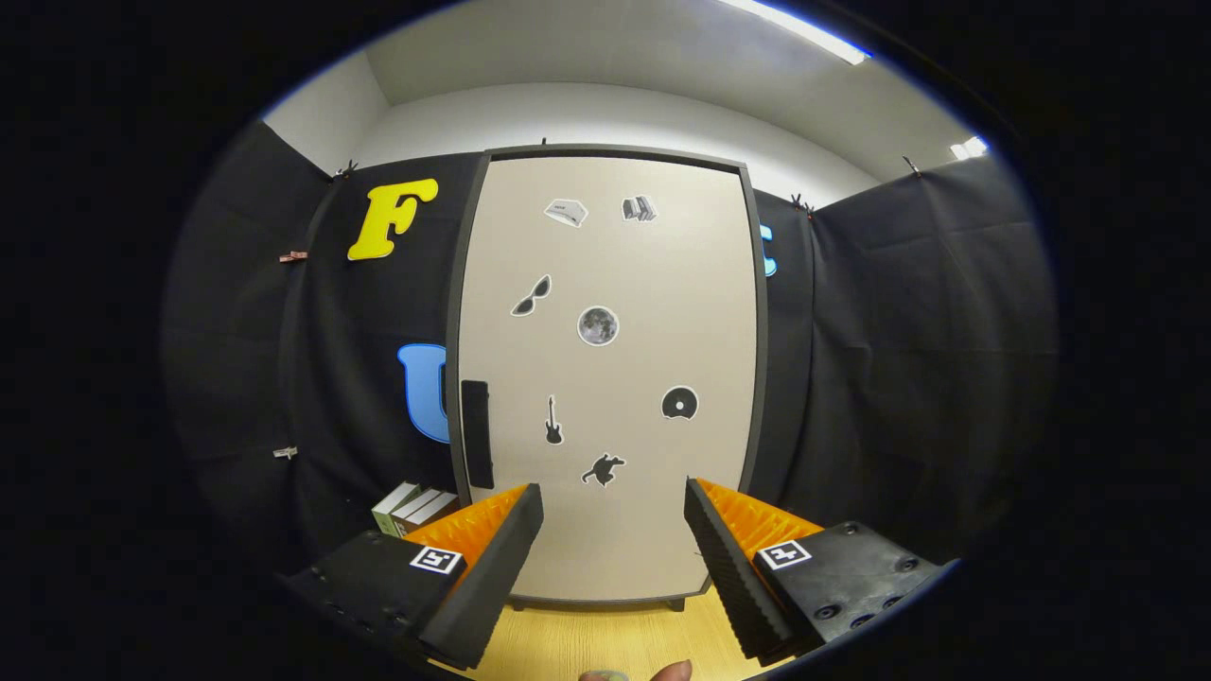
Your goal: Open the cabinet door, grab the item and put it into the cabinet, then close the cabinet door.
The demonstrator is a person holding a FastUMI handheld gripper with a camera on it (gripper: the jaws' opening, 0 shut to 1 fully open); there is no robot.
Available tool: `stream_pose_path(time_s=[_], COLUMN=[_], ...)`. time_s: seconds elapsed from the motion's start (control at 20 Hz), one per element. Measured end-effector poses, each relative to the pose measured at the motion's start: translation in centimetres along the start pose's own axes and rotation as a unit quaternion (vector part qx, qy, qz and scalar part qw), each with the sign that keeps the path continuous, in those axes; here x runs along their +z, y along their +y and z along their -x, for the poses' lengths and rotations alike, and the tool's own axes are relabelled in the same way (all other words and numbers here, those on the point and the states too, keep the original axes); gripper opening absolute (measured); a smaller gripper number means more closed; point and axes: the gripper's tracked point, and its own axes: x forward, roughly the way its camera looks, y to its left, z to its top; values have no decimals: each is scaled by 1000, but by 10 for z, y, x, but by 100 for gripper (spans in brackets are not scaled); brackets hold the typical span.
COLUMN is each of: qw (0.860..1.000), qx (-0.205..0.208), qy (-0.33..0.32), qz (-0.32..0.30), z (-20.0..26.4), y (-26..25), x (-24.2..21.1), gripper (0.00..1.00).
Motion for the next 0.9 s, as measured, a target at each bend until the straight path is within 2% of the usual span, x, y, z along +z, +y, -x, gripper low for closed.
stream_pose_path(time_s=[0.3, 0.5, 0.65, 0.9], qw=[1000, 999, 997, 996], qx=[18, 42, 62, 72], qy=[-1, -3, -1, 8], qz=[-12, -32, -42, -43], z=[-5, -19, -38, -97], y=[21, 53, 83, 122], x=[5, 14, 16, 2], gripper=[97, 97, 97, 97])
